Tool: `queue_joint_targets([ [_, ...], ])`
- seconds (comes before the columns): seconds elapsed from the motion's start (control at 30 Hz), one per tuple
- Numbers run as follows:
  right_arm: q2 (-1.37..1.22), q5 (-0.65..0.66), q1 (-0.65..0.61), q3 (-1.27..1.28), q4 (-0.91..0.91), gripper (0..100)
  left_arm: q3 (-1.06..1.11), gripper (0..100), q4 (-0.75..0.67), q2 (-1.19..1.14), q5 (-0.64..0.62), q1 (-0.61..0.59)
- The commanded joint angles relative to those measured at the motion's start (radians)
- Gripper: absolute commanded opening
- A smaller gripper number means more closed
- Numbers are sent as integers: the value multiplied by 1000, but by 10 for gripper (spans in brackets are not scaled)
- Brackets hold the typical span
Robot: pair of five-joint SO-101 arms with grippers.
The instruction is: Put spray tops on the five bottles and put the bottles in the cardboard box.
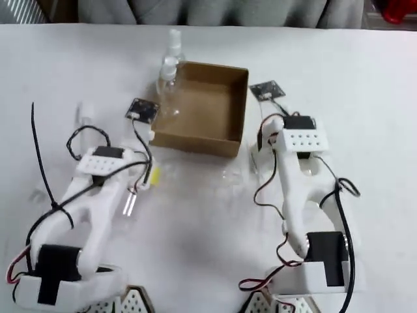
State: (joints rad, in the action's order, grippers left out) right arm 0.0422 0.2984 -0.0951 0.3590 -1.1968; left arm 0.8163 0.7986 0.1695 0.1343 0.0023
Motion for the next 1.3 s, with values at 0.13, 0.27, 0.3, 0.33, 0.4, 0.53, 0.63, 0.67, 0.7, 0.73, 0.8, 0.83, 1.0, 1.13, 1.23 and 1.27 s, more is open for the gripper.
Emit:
queue_joint_targets([
  [0.13, -76, 9, -62, -69, 31, 152, -3, 20, -35, 51, -6, -16],
  [0.27, -177, -41, -62, -71, 142, 176, -2, 20, -35, 51, -5, -16],
  [0.3, -194, -43, -62, -72, 159, 183, -2, 20, -35, 51, -5, -16],
  [0.33, -209, -43, -65, -72, 171, 186, -2, 20, -35, 51, -5, -16],
  [0.4, -228, -44, -64, -75, 183, 182, -2, 20, -35, 51, -5, -16],
  [0.53, -263, -44, -45, -104, 188, 140, -2, 20, -35, 51, -5, -16],
  [0.63, -312, -44, -28, -141, 183, 50, -2, 20, -35, 51, -3, -16],
  [0.67, -326, -44, -18, -155, 182, 16, -2, 20, -35, 51, -3, -16],
  [0.7, -335, -44, -7, -167, 174, 11, -2, 20, -35, 51, -3, -16],
  [0.73, -341, -44, 2, -184, 156, 24, -2, 20, -35, 51, -3, -16],
  [0.8, -341, -44, 19, -226, 99, 16, -3, 20, -35, 51, -3, -16],
  [0.83, -337, -44, 24, -249, 62, 14, -5, 20, -35, 51, -3, -16],
  [1.0, -266, -44, 27, -338, -102, 16, -9, 20, -35, 59, -9, -24],
  [1.13, -160, -46, 28, -381, -211, 16, -20, 20, -28, 62, -28, -24],
  [1.23, -51, -52, 25, -381, -280, 16, -66, 20, 5, 65, -83, -28],
  [1.27, -12, -52, 24, -377, -308, 16, -83, 20, 29, 76, -91, -31],
])
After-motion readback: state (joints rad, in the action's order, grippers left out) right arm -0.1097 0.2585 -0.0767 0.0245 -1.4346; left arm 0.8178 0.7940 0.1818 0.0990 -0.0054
